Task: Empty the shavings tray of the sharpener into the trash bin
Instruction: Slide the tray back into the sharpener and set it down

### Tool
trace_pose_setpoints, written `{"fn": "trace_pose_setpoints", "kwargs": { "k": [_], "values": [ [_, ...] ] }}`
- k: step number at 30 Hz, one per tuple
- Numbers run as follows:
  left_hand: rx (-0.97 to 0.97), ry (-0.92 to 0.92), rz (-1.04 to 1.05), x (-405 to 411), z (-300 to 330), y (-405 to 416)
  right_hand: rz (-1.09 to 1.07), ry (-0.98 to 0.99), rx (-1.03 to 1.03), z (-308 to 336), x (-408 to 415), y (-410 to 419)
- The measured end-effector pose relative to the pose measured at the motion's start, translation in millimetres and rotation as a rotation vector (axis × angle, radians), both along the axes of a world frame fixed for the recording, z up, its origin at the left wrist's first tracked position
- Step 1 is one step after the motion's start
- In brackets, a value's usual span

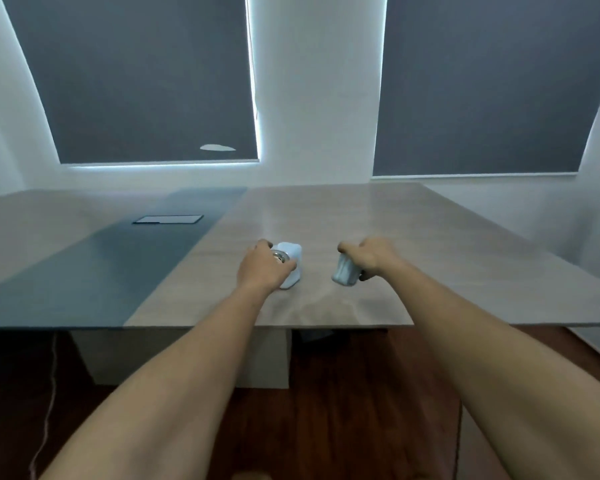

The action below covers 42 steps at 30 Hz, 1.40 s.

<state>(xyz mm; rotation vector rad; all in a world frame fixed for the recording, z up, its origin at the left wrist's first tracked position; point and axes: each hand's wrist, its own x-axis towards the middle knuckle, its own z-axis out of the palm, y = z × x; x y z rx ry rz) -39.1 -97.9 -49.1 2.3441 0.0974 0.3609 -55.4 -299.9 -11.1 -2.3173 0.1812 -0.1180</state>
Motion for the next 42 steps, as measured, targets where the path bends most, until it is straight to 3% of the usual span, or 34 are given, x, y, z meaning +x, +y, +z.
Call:
{"fn": "trace_pose_setpoints", "kwargs": {
  "k": [6,12,19,23,42],
  "values": [
    [-0.133,-0.035,0.041,37,-24,-1,-0.062,-0.086,0.231,-27,52,17],
    [-0.235,-0.092,0.102,61,-39,-7,-0.152,-0.062,0.611,-51,76,8],
    [-0.794,0.067,0.1,76,-33,10,-0.089,0.034,1.005,-54,85,12],
    [-0.889,0.102,0.013,73,-29,9,-0.035,0.072,1.064,-53,81,20],
    [-0.891,0.096,-0.139,62,-13,-1,0.07,0.139,1.081,-59,65,7]
  ]
}}
